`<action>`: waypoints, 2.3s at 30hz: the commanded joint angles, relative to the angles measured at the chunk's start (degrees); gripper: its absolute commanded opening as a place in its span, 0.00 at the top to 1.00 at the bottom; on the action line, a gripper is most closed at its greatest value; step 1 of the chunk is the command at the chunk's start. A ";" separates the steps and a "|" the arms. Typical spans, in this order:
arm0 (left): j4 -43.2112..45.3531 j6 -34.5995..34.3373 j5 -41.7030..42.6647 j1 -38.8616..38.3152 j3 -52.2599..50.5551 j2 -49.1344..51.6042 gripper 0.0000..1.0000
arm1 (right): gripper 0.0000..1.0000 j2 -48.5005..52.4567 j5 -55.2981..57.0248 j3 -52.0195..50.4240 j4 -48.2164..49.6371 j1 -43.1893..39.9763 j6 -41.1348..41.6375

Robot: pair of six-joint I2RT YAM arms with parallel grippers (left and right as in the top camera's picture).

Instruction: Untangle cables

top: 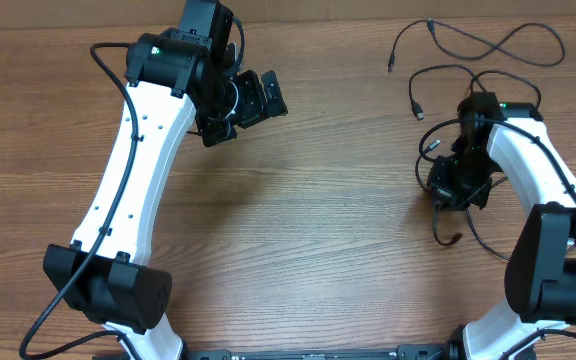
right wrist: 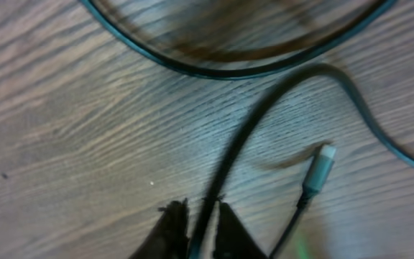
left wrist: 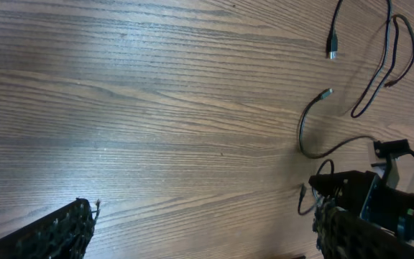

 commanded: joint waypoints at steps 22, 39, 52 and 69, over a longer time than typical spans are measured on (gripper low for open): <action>1.75 0.90 -0.59 0.33 1.20 0.13 0.00 | 0.96 -0.48 8.74 3.08 -4.15 8.83 -12.87; 1.68 0.90 -0.59 0.33 1.20 0.13 0.00 | 0.30 -0.46 9.55 4.39 -3.37 17.73 -16.39; 1.73 0.90 -0.59 0.33 1.20 0.13 0.00 | 0.15 -0.48 12.52 8.15 -4.74 17.94 -7.34; 0.79 0.92 -0.57 0.33 1.20 0.13 0.01 | 0.47 -0.46 12.52 25.73 -11.10 11.32 -2.32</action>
